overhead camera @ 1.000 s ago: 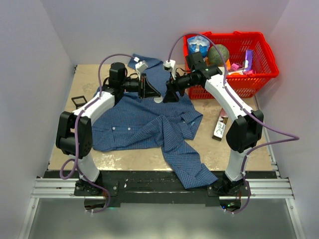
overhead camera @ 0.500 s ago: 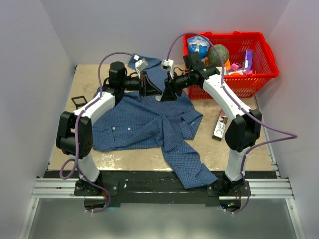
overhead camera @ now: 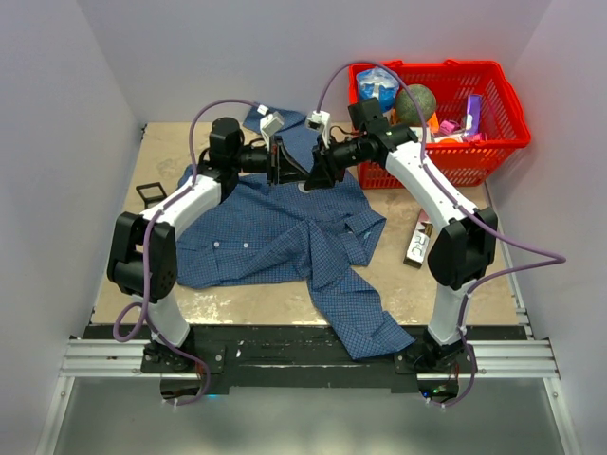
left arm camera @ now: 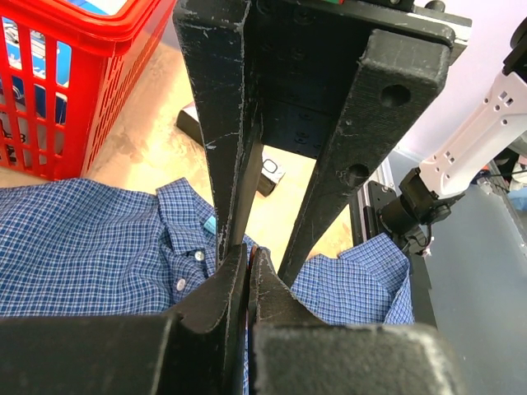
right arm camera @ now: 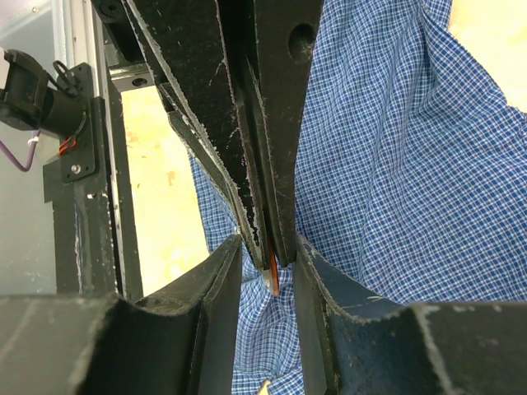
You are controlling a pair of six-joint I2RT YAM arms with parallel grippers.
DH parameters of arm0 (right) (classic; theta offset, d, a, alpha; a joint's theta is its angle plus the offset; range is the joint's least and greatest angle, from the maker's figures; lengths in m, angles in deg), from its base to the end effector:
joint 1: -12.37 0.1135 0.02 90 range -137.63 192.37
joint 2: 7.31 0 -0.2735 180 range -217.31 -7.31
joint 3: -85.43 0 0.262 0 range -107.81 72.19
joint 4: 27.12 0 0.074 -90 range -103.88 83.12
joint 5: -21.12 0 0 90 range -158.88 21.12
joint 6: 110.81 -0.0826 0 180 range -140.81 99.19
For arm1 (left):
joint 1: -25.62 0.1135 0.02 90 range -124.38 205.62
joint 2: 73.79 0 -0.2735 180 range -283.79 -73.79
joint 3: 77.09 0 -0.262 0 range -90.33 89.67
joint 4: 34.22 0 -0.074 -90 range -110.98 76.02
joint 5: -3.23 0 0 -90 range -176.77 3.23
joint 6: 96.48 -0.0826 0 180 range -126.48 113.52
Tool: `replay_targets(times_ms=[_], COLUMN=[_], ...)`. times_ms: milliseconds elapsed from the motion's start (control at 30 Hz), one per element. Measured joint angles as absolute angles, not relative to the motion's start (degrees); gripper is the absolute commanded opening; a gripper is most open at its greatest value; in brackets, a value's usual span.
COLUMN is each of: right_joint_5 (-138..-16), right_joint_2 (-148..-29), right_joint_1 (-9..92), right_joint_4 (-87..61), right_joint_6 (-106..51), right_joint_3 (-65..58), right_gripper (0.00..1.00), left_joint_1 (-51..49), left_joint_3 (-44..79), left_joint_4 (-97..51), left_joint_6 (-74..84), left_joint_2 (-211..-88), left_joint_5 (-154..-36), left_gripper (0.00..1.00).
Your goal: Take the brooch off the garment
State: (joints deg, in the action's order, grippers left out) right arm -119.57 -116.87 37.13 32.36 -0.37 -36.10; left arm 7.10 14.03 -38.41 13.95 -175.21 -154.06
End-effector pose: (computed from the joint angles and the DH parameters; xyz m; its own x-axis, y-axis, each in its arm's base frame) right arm 0.3848 0.2478 0.3324 -0.3691 -0.4139 -0.8322 -0.9272 0.2261 0.2987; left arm 0.3880 -0.2103 0.3093 -0.4739 0.0166 -0.8804 0.8778 0.0875 -0.4709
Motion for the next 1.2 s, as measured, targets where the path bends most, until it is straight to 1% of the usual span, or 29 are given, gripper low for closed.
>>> replay_targets(times_ms=[267, 367, 467, 533, 633, 700, 1067, 1200], right_joint_5=[-119.6, -119.5, -119.4, -119.4, -119.1, -118.2, -106.2, -99.4], right_joint_2=[-116.9, -116.9, -116.9, -116.9, -116.8, -116.7, -114.4, -113.4], right_joint_1=[37.1, 37.1, 37.1, 37.1, 37.1, 37.4, 40.4, 42.2], right_joint_4=[31.9, 31.7, 31.6, 31.5, 31.2, 31.0, 30.7, 30.1], right_joint_6=[-0.8, -1.2, -1.3, -1.5, -1.8, -2.0, -2.6, -3.3], right_joint_3=[-36.1, -36.1, -36.1, -36.1, -35.8, -35.6, -34.8, -34.6], right_gripper=[0.23, 0.21, 0.22, 0.2, 0.11, 0.02, 0.0, 0.0], left_joint_1=[7.1, 7.1, 7.1, 7.1, 7.1, 7.1, 7.4, 7.6], left_joint_3=[14.0, 14.0, 14.0, 14.0, 14.0, 14.0, 14.0, 14.0], left_joint_4=[-39.3, -39.6, -39.7, -39.8, -39.8, -39.8, -41.5, -41.9], left_joint_6=[14.1, 14.1, 14.2, 14.2, 14.6, 14.8, 15.5, 15.5], left_joint_2=[-175.2, -175.2, -175.2, -175.2, -175.3, -175.5, -176.2, -176.4], left_joint_5=[-154.1, -154.1, -154.1, -154.1, -154.1, -154.1, -154.7, -154.5], left_gripper=[0.0, 0.0, 0.0, 0.0, 0.0, 0.0, 0.0, 0.0])
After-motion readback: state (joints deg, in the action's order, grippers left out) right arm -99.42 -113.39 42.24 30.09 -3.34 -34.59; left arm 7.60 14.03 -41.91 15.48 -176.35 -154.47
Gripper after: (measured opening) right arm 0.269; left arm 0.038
